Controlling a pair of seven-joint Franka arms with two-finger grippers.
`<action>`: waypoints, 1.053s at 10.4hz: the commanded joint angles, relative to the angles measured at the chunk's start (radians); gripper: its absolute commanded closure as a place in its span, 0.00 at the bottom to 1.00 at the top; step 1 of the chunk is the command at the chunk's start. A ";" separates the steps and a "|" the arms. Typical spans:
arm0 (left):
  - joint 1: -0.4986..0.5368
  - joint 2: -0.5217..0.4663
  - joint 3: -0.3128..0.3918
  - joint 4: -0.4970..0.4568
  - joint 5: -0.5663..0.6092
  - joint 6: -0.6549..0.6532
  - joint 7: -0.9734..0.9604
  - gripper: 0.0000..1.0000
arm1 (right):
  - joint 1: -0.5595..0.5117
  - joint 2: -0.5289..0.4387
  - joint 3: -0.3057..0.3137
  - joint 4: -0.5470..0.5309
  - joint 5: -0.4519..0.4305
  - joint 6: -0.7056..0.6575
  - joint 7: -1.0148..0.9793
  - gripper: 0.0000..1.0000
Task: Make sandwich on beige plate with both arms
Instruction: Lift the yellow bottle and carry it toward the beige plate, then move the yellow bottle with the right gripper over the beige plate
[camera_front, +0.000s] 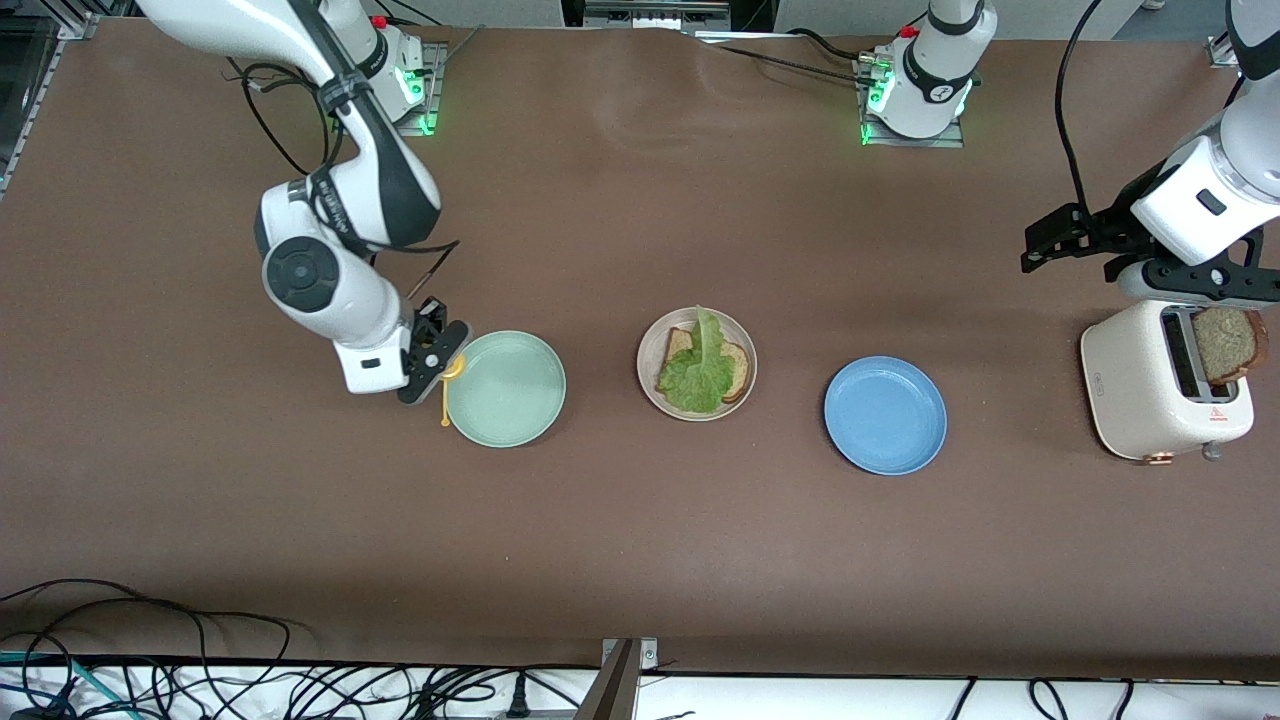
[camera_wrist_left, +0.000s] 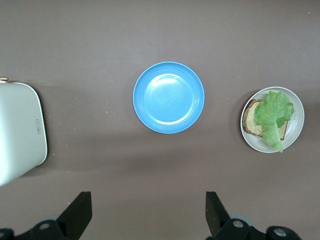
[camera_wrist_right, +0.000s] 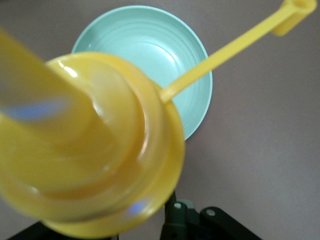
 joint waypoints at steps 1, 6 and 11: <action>0.009 0.005 0.002 0.020 -0.024 -0.031 -0.027 0.00 | 0.051 0.004 0.012 0.067 -0.059 -0.115 0.143 1.00; 0.005 0.005 0.001 0.024 -0.025 -0.032 -0.030 0.00 | 0.207 0.122 0.011 0.274 -0.120 -0.308 0.391 1.00; 0.006 0.005 -0.001 0.024 -0.025 -0.040 -0.036 0.00 | 0.333 0.231 0.010 0.409 -0.186 -0.396 0.584 1.00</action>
